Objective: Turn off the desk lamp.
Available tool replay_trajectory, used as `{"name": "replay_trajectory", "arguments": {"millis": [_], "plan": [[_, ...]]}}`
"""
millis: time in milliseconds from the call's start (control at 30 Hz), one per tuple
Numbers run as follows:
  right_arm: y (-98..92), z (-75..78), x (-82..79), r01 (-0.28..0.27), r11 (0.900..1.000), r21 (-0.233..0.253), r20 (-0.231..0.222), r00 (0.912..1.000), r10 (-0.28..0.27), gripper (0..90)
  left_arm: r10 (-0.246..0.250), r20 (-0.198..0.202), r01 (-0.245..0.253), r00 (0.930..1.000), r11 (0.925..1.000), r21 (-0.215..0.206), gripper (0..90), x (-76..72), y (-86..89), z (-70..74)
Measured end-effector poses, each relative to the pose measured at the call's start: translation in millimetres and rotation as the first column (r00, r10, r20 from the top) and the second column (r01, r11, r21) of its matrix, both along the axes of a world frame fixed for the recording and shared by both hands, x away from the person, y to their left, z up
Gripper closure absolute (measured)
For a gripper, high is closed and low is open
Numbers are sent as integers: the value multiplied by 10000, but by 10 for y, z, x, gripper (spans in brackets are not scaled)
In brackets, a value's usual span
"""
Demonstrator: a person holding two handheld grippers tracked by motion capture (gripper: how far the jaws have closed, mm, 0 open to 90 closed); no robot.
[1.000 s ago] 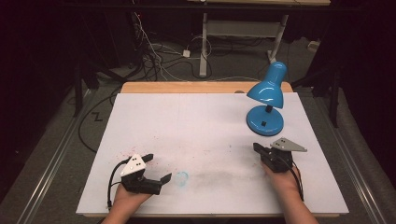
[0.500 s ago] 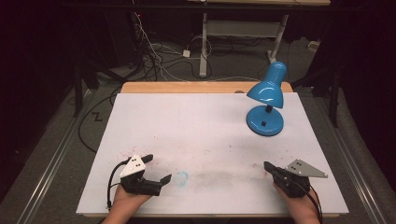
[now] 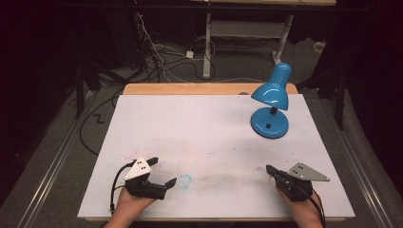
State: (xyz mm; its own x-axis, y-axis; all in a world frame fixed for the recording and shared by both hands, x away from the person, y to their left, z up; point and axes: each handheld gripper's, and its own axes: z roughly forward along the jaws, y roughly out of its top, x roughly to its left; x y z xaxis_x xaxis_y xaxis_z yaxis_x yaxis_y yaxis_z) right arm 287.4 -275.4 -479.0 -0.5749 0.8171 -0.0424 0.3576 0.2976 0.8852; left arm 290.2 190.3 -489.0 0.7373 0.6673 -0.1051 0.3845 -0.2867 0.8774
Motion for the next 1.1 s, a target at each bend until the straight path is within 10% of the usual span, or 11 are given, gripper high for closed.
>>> {"name": "replay_trajectory", "arguments": {"millis": [500, 867, 1100], "plan": [[-6, -49, 37, -155, 9998, 120, -416, 9990, 160, 163, -60, -59, 59, 10000, 10000, -36, 0, -3, 12, 6], [-126, 128, -109, -31, 9949, 1013, 546, 9985, -25, 6, -17, -29, 17, 10000, 10000, -48, 0, 4, 30, 11], [-106, 19, -8, -14, 9964, 844, 123, 9999, 4, 6, 56, -110, -57, 9999, 10000, -51, 0, 40, 37, -3]]}}
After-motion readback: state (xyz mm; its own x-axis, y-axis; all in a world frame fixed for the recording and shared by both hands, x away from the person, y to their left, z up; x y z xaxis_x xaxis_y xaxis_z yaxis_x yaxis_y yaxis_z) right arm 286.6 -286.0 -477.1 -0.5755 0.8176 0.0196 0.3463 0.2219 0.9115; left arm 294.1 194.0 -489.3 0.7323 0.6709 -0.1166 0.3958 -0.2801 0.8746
